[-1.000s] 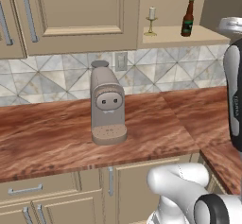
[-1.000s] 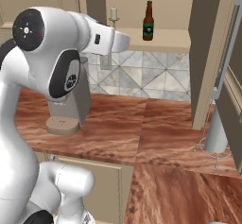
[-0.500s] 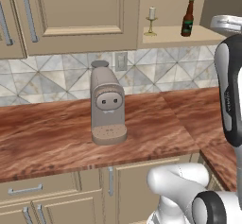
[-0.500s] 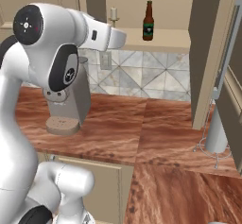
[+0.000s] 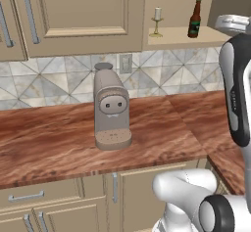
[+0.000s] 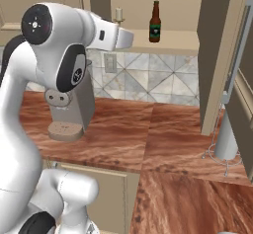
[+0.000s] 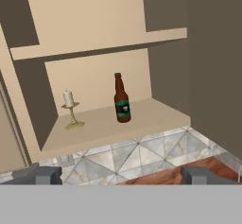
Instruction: Get the candle and the beer from the cabinet and move them to the dining counter.
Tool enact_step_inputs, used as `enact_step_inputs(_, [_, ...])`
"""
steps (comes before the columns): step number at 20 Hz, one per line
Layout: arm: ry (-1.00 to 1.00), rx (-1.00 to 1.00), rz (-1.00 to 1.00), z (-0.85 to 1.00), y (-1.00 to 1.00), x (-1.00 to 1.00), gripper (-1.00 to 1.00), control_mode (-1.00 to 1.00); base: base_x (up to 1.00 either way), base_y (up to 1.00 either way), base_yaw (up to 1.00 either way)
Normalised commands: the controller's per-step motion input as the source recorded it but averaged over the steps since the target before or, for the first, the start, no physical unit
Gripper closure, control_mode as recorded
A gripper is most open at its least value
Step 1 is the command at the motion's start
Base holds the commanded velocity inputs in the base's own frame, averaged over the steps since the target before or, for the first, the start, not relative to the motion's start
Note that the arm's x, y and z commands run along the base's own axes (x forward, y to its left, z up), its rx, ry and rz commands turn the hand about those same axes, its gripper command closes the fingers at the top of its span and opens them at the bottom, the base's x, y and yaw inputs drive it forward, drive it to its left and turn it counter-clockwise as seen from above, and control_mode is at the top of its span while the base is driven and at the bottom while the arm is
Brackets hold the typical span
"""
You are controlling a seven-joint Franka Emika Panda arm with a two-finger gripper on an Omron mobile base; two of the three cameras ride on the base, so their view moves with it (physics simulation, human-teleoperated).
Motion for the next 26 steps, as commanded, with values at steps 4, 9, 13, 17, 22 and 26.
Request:
enact_step_inputs(4, [0.0,0.0,0.03,-0.01,-0.04,0.14,-1.0,-1.0,0.0,0.0,0.0])
enact_step_inputs(9, [0.0,0.0,0.02,-0.01,0.0,0.25,-1.0,-1.0,0.0,0.0,0.0])
enact_step_inputs(13, [0.0,0.0,0.0,-0.03,0.0,0.38,-1.0,-1.0,0.0,0.0,0.0])
enact_step_inputs(17, [0.0,0.0,0.0,-0.09,0.0,0.42,-1.0,-1.0,0.0,0.0,0.0])
enact_step_inputs(22, [0.0,0.0,0.0,-0.09,0.0,0.42,-1.0,-1.0,0.0,0.0,0.0])
enact_step_inputs(26, [-0.03,0.0,0.0,-0.01,-0.01,0.42,-1.0,-1.0,0.0,0.0,0.0])
